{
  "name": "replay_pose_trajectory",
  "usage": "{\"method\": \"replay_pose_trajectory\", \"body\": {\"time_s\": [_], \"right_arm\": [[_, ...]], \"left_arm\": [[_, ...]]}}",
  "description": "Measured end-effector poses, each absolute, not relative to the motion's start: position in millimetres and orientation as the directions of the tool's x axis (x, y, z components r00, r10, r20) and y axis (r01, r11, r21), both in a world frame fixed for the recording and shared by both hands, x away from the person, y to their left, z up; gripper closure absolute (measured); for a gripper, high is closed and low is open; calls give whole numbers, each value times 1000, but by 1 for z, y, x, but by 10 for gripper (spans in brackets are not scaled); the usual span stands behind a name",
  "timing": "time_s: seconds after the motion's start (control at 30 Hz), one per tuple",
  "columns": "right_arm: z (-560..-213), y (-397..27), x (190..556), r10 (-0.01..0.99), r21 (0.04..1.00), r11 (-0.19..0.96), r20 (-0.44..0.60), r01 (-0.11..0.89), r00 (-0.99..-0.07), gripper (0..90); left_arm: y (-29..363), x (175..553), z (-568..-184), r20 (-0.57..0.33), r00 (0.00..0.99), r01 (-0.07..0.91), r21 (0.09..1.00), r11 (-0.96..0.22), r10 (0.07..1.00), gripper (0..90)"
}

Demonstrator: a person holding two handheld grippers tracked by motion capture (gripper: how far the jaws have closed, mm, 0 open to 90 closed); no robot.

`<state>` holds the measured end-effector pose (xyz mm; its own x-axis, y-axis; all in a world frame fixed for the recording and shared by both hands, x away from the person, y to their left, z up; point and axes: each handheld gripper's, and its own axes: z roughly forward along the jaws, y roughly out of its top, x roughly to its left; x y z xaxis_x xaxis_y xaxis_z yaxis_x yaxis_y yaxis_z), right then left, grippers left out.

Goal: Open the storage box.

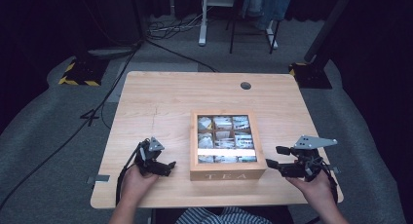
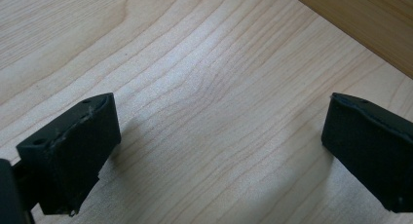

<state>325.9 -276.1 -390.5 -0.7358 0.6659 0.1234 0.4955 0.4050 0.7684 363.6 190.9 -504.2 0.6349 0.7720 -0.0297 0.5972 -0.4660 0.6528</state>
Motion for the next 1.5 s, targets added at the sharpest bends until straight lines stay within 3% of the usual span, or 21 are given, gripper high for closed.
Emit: {"method": "replay_pose_trajectory", "body": {"time_s": [0.3, 0.73, 0.97, 1.2, 1.5], "right_arm": [[-401, -266, 330, 643, 705, 439, 186, 556, -743, 226], [-415, -257, 334, 638, 643, 498, 183, 582, -748, 197], [-422, -252, 334, 619, 615, 529, 192, 585, -761, 336], [-425, -247, 332, 633, 575, 590, 105, 567, -767, 492], [-418, -247, 326, 627, 585, 611, 53, 533, -777, 587]], "left_arm": [[191, 364, -504, -30, 634, 597, 653, -465, 772, 11], [191, 364, -504, -29, 634, 597, 654, -465, 772, 11], [191, 364, -504, -30, 635, 597, 654, -465, 772, 11], [191, 364, -504, -30, 634, 597, 653, -465, 772, 11], [191, 364, -504, -30, 634, 597, 654, -465, 773, 11]]}}
